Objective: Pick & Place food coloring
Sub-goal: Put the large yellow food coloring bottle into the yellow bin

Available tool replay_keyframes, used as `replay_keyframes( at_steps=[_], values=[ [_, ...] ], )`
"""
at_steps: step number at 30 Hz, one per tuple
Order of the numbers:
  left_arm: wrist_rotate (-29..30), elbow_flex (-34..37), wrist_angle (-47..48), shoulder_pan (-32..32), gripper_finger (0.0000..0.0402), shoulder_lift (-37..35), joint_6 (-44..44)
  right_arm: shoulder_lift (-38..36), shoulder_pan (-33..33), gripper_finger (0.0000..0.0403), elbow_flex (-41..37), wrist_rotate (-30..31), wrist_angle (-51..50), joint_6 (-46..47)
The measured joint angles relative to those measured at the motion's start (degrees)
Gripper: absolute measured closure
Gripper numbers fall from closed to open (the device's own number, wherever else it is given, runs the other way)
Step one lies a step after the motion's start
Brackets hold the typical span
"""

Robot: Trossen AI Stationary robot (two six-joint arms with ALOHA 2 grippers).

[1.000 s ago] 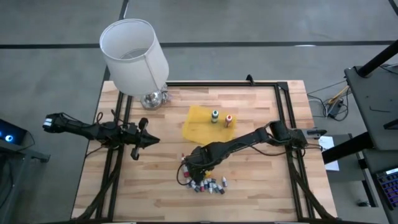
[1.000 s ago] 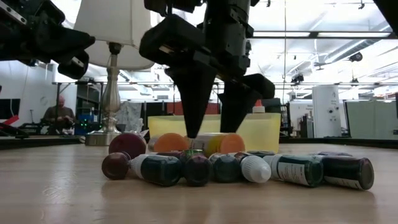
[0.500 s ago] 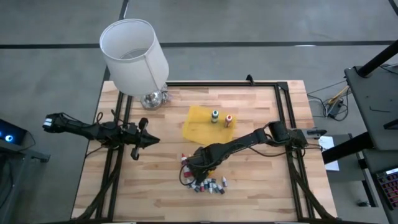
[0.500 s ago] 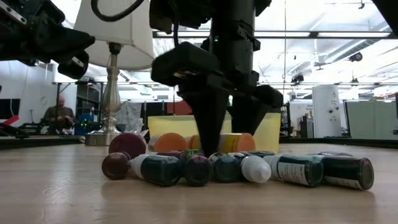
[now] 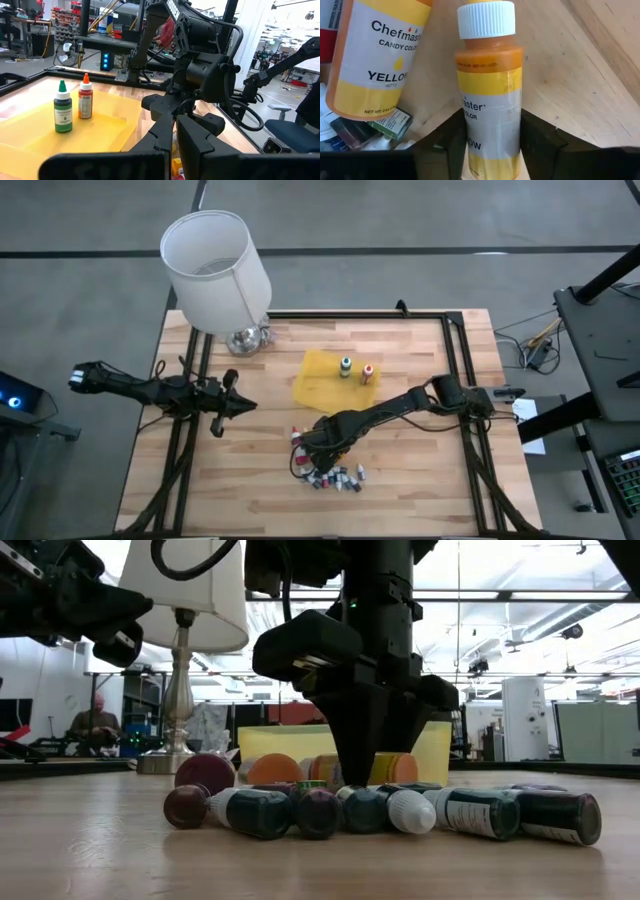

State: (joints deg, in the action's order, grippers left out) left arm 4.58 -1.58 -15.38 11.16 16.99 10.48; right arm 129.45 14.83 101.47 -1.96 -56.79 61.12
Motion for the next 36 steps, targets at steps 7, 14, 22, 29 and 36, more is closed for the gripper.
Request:
replay_keyframes(
  at_steps=[7,14,22,29,36],
  values=[
    [0.00,0.00,0.00,0.02,0.0401,0.02,0.02,-0.31,-0.02,0.0274,1.34,0.20,0.01,-2.86],
    [-0.02,0.00,-0.01,0.00,0.0401,0.00,0.00,-4.72,0.00,0.0273,5.32,0.70,-0.06,-7.15],
    [0.00,0.00,0.21,0.02,0.0401,0.02,0.00,-9.29,-0.02,0.0273,13.80,0.66,0.02,-16.18],
    [-0.02,0.00,0.50,0.00,0.0401,0.02,0.00,-12.47,-0.34,0.0273,20.97,0.63,-0.40,-22.95],
    [-0.02,0.00,0.58,0.01,0.0401,0.02,0.00,-15.57,-0.53,0.0273,25.41,0.63,-2.10,-25.11]
  ],
)
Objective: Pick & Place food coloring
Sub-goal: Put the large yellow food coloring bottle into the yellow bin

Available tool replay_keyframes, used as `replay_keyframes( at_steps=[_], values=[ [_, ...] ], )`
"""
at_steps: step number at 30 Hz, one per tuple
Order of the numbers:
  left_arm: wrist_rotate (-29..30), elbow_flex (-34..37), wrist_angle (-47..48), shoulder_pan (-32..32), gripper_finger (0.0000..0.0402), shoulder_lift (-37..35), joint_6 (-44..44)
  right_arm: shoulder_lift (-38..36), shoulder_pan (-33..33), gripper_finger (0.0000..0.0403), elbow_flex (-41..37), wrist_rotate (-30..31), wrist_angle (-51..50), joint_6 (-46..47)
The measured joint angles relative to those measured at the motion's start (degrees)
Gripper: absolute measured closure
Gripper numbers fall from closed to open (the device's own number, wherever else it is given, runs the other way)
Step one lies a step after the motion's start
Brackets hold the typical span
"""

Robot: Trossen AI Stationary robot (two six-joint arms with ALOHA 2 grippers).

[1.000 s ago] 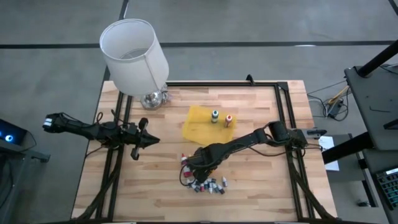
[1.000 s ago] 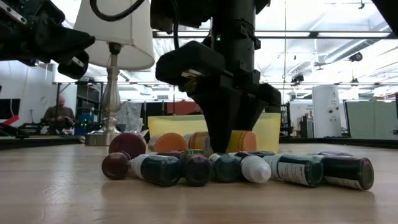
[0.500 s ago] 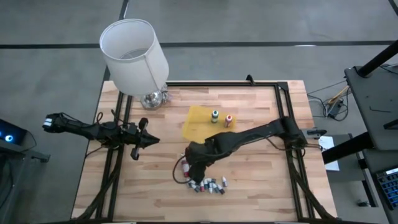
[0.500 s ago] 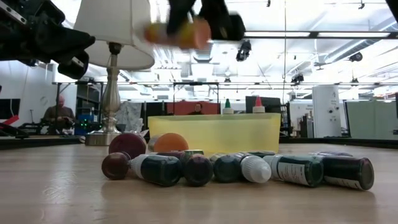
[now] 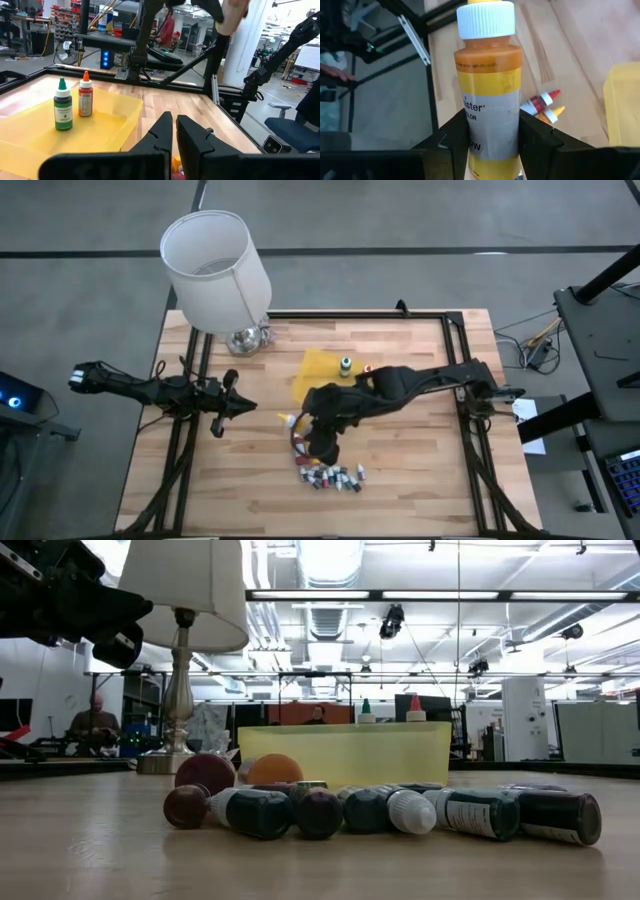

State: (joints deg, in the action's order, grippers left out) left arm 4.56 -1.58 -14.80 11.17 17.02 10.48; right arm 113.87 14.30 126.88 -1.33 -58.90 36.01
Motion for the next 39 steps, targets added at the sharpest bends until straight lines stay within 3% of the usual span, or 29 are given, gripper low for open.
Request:
replay_keyframes(
  at_steps=[9,17,20,29,35,39],
  values=[
    [-0.01,0.00,-4.51,0.01,0.0401,0.00,5.90,-4.40,0.07,0.0273,-0.50,1.33,-4.56,1.08],
    [0.11,0.00,-9.80,0.01,0.0401,-0.02,35.09,-5.50,0.34,0.0278,-0.54,1.42,-6.40,1.11],
    [-0.43,-0.01,-9.80,0.01,0.0401,0.00,40.66,-5.41,0.31,0.0279,-0.55,1.51,-7.72,0.88],
    [-1.04,-2.24,-13.41,0.08,0.0401,0.71,39.64,-5.41,0.31,0.0283,-0.56,1.49,-8.39,-0.50],
    [-1.68,-12.31,-13.08,0.16,0.0400,5.47,26.50,-5.39,0.31,0.0282,-0.56,1.49,-8.39,-1.78],
    [-1.87,-19.49,-8.09,0.16,0.0379,9.99,17.68,-5.39,0.31,0.0284,-0.56,1.49,-8.39,-2.22]
  ],
)
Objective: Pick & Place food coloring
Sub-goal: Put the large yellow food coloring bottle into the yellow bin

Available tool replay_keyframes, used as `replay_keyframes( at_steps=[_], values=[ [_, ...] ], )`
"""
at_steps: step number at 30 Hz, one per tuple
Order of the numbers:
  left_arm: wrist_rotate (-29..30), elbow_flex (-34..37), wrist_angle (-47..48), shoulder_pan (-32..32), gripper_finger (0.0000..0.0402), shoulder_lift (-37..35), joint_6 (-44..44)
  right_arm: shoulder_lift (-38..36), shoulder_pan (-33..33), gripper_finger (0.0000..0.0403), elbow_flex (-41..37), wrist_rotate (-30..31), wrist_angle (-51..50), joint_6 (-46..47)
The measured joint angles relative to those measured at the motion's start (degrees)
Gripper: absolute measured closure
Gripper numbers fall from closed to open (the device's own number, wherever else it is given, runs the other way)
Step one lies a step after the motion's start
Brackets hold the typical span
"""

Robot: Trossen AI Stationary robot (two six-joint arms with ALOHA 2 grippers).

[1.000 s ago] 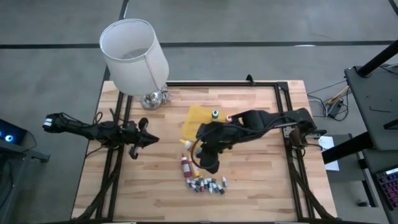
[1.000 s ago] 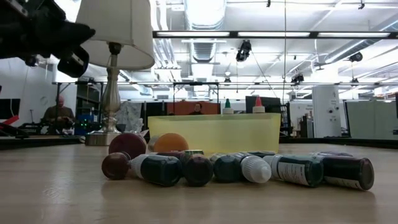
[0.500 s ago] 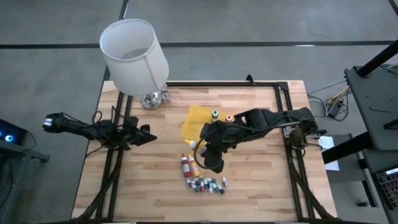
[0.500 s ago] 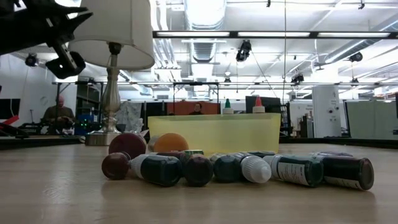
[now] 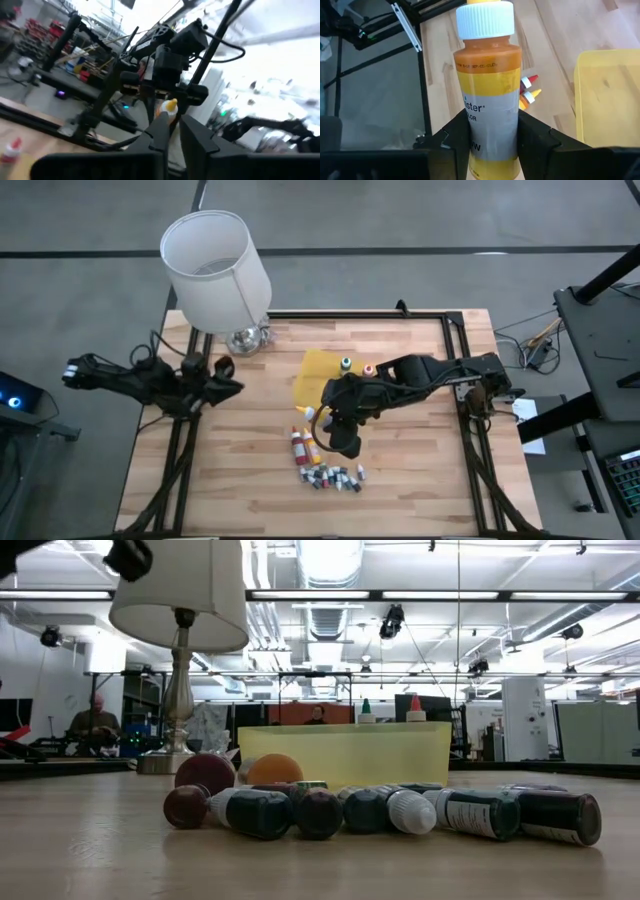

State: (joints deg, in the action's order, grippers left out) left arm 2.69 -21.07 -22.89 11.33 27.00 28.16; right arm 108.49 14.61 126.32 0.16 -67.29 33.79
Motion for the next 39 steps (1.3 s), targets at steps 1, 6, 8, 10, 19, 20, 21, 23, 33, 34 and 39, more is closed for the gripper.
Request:
replay_keyframes(
  at_steps=[1,6,8,10,19,20,21,23,33,34,39],
  values=[
    [0.01,-1.73,1.43,-0.01,0.0369,1.05,-1.29,0.00,0.00,0.0284,0.00,0.00,0.00,-0.05],
    [0.04,-9.79,6.56,-0.01,0.0308,6.45,-4.80,0.00,0.00,0.0283,0.00,0.00,0.02,-0.79],
    [0.04,-12.48,7.75,-0.01,0.0283,8.68,-6.18,0.00,-0.04,0.0284,0.00,0.00,0.02,-0.81],
    [0.11,-15.15,9.14,-0.01,0.0257,10.82,-7.60,0.00,-0.04,0.0284,0.00,0.23,0.07,-0.81],
    [0.31,-25.63,16.75,-0.01,0.0199,21.28,-11.85,0.00,-0.54,0.0286,0.00,3.00,0.13,-1.08],
    [0.25,-27.14,17.41,-0.01,0.0198,22.23,-12.29,0.00,-0.59,0.0286,0.00,3.03,0.14,-1.18],
    [0.23,-28.61,18.27,-0.01,0.0198,23.18,-12.85,0.00,-0.66,0.0286,0.00,3.04,0.13,-1.19],
    [0.21,-31.07,21.50,-0.01,0.0198,24.99,-13.79,0.00,-0.73,0.0286,0.00,3.03,0.13,-1.23],
    [-1.94,-42.35,32.48,0.01,0.0198,32.12,-14.90,0.00,-0.81,0.0285,0.00,3.00,0.02,-1.47],
    [-1.91,-43.19,34.15,-0.01,0.0198,32.80,-14.95,0.00,-0.81,0.0285,0.00,3.02,0.02,-1.47],
    [-1.87,-48.32,38.43,-0.01,0.0198,35.73,-14.80,0.00,-0.79,0.0286,0.00,2.98,0.02,-1.47]
  ],
)
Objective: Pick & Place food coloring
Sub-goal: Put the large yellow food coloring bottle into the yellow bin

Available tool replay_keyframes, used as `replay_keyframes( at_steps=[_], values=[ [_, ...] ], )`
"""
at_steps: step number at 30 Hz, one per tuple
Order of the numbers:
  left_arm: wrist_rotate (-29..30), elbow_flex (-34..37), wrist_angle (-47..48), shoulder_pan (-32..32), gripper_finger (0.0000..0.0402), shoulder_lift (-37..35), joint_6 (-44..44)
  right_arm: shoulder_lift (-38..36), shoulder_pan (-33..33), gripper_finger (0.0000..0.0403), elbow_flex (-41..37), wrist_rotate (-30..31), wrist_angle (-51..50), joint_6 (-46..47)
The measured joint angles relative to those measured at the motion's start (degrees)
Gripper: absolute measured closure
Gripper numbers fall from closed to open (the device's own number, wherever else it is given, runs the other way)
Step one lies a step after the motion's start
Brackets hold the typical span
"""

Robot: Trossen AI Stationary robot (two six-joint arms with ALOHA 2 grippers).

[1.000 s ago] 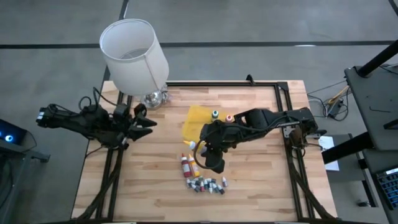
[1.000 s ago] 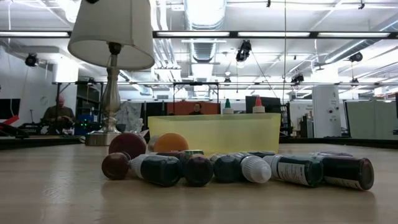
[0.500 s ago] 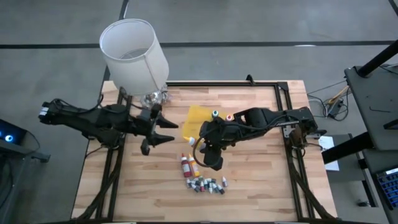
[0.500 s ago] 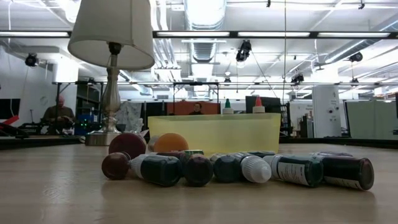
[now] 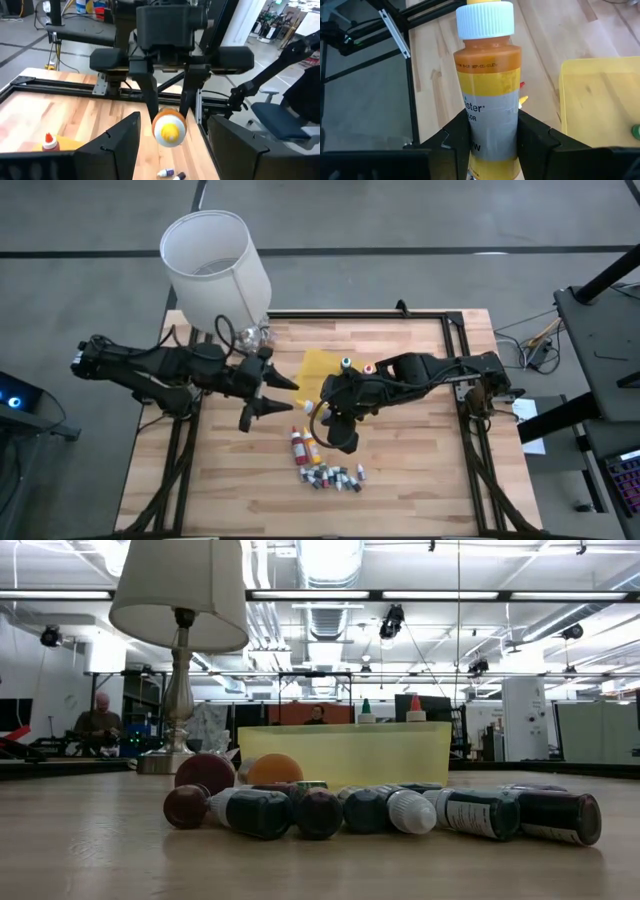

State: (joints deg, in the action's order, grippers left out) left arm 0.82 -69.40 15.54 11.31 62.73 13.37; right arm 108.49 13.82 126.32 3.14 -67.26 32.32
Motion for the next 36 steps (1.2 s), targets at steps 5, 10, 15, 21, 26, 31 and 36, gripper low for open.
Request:
replay_keyframes(
  at_steps=[5,10,15,21,26,31,36],
  values=[
    [0.00,-4.41,4.61,0.00,0.0198,3.37,0.07,0.00,0.00,0.0286,0.00,-0.01,0.00,0.00],
    [0.02,-8.78,9.34,-0.02,0.0198,6.42,0.27,0.02,0.00,0.0287,0.00,-0.03,0.00,0.00],
    [-0.53,-12.02,13.16,-0.02,0.0198,9.44,0.46,0.02,0.02,0.0287,0.00,-0.07,-0.02,-0.02],
    [-0.93,-13.30,14.69,-0.02,0.0198,12.03,0.39,0.02,0.02,0.0289,0.00,-0.12,-0.03,-0.02],
    [-1.03,-13.26,14.68,-0.02,0.0198,12.75,0.35,0.02,0.02,0.0288,0.00,-0.12,-0.17,-0.02],
    [-2.29,-13.36,15.12,-0.07,0.0198,12.65,0.24,0.02,0.02,0.0289,0.00,-0.12,-0.31,-0.02],
    [-2.47,-14.26,15.18,-0.07,0.0198,12.01,0.26,0.02,0.02,0.0287,0.00,-0.14,-0.31,-0.02]
  ],
)
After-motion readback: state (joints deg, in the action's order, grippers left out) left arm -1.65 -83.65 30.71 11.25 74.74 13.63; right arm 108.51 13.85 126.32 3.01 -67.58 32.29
